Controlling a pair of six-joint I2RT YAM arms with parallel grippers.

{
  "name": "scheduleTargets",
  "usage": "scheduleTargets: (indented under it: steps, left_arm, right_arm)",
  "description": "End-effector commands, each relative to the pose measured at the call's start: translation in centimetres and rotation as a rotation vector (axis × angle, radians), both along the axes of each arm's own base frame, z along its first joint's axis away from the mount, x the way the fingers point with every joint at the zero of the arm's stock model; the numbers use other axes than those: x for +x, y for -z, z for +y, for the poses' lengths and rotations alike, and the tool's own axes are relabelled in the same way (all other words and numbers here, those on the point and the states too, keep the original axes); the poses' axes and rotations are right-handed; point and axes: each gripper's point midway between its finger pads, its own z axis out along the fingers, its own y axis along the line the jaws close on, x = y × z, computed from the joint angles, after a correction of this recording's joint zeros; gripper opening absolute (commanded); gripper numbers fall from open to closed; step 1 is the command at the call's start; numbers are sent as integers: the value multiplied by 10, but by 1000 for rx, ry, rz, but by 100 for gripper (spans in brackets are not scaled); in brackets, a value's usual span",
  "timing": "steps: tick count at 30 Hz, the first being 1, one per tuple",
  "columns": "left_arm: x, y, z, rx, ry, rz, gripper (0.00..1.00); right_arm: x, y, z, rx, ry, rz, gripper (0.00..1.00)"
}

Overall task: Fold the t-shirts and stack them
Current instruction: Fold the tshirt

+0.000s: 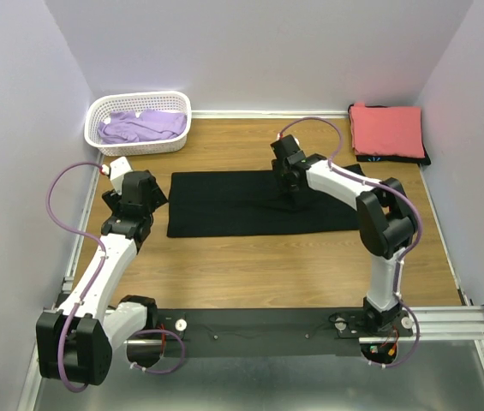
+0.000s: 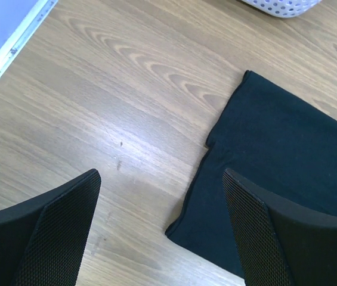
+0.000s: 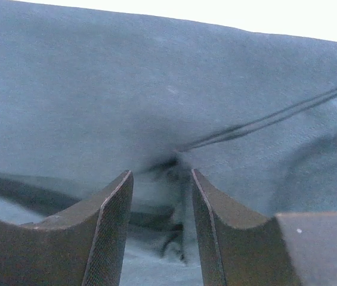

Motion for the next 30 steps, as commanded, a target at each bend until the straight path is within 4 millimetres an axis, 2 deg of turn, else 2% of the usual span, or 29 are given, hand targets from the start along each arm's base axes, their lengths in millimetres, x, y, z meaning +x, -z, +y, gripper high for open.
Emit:
scheduleTargets:
  steps: [1,11,17,18,20,30]
  left_arm:
    - [0,-8,11,38,-55,-34,91]
    - [0,-9,10,33,-56,-38,91]
    - [0,-8,10,33,-56,-34,91]
    - [0,-7,11,35,-57,-31,91]
    - [0,-8,10,33,-56,-35,91]
    - [0,-7,11,36,-57,-30,91]
  right_arm:
    - [6,-1,-18,-156,35,-29,50]
    - [9,19,-22,-208,44,-7,39]
    - [13,20,-22,-220,46,-14,19]
    - [13,19,-21,-218,41,-17,9]
    - [14,14,-19,-210,37,-23,1]
    - [21,-20,-14,-141,57,-147,1]
